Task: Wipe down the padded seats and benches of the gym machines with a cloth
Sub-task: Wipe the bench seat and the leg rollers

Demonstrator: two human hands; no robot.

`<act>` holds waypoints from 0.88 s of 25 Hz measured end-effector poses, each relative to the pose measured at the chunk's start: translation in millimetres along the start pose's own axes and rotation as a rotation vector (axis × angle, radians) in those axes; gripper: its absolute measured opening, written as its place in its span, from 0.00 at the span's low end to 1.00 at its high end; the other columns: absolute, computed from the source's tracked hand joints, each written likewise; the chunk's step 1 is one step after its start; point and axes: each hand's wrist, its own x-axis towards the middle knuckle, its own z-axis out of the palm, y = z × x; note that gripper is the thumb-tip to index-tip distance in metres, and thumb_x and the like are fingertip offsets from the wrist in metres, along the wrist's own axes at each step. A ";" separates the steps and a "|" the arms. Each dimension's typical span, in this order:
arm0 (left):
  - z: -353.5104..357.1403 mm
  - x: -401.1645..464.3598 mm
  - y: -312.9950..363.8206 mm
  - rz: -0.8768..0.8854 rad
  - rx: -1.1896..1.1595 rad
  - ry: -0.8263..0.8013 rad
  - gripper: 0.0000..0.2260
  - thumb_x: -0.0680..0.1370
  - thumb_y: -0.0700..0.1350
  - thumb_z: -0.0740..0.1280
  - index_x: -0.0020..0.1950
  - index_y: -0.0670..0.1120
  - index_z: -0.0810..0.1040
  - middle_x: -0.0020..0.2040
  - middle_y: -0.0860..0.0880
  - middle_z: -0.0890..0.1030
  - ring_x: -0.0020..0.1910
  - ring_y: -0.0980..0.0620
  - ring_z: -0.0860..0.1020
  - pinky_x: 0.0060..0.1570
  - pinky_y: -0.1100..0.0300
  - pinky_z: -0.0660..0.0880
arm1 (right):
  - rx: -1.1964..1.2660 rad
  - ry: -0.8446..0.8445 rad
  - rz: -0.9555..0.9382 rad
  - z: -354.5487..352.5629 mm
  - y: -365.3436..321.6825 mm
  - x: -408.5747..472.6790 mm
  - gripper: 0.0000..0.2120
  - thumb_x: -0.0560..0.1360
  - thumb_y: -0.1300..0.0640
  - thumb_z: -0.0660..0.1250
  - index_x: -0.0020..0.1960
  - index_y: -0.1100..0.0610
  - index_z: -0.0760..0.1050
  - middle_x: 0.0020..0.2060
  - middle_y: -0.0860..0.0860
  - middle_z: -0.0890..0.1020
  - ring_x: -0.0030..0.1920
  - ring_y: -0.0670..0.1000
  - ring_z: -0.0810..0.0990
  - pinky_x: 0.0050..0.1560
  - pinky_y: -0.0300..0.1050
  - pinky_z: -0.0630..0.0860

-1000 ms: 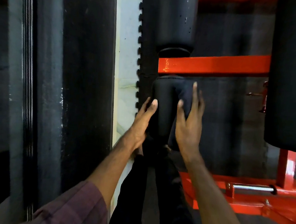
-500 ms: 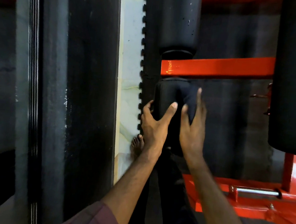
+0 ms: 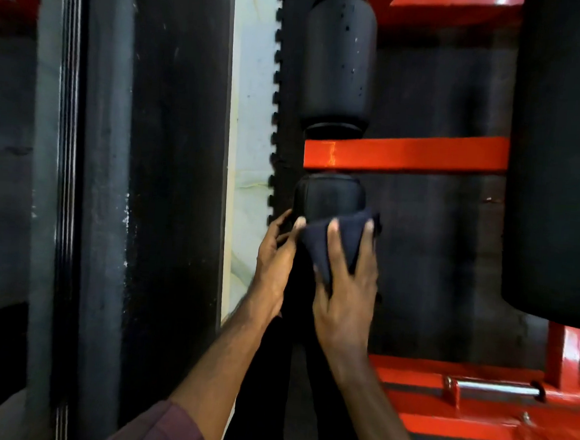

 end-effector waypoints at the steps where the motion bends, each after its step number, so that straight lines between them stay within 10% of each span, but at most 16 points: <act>1: 0.9 -2.1 4.1 -0.013 0.014 0.008 0.17 0.83 0.51 0.70 0.72 0.55 0.78 0.60 0.47 0.86 0.62 0.46 0.84 0.66 0.45 0.79 | -0.028 -0.028 -0.017 -0.9 4.2 -11.1 0.38 0.80 0.48 0.62 0.85 0.38 0.49 0.86 0.54 0.44 0.84 0.62 0.50 0.77 0.67 0.63; 9: -5.1 2.1 37.0 0.083 0.180 -0.015 0.15 0.85 0.49 0.68 0.72 0.51 0.78 0.56 0.53 0.83 0.46 0.71 0.82 0.41 0.75 0.76 | 0.195 -0.023 0.021 -24.1 -16.8 63.5 0.33 0.85 0.53 0.64 0.84 0.38 0.54 0.86 0.47 0.47 0.85 0.53 0.49 0.81 0.63 0.61; 16: 23.6 87.1 131.8 0.199 0.109 -0.061 0.25 0.82 0.58 0.70 0.78 0.54 0.71 0.69 0.53 0.80 0.65 0.55 0.80 0.59 0.55 0.80 | 0.421 0.230 -0.068 -84.7 -62.7 169.0 0.25 0.86 0.57 0.63 0.83 0.54 0.63 0.83 0.53 0.61 0.83 0.47 0.58 0.78 0.33 0.57; 22: 54.2 163.8 197.4 0.247 0.254 -0.229 0.34 0.80 0.61 0.70 0.84 0.62 0.59 0.78 0.54 0.73 0.74 0.53 0.74 0.75 0.46 0.71 | 0.189 0.125 0.035 -25.8 -71.1 251.4 0.30 0.84 0.42 0.57 0.84 0.39 0.55 0.86 0.47 0.48 0.85 0.54 0.51 0.82 0.59 0.57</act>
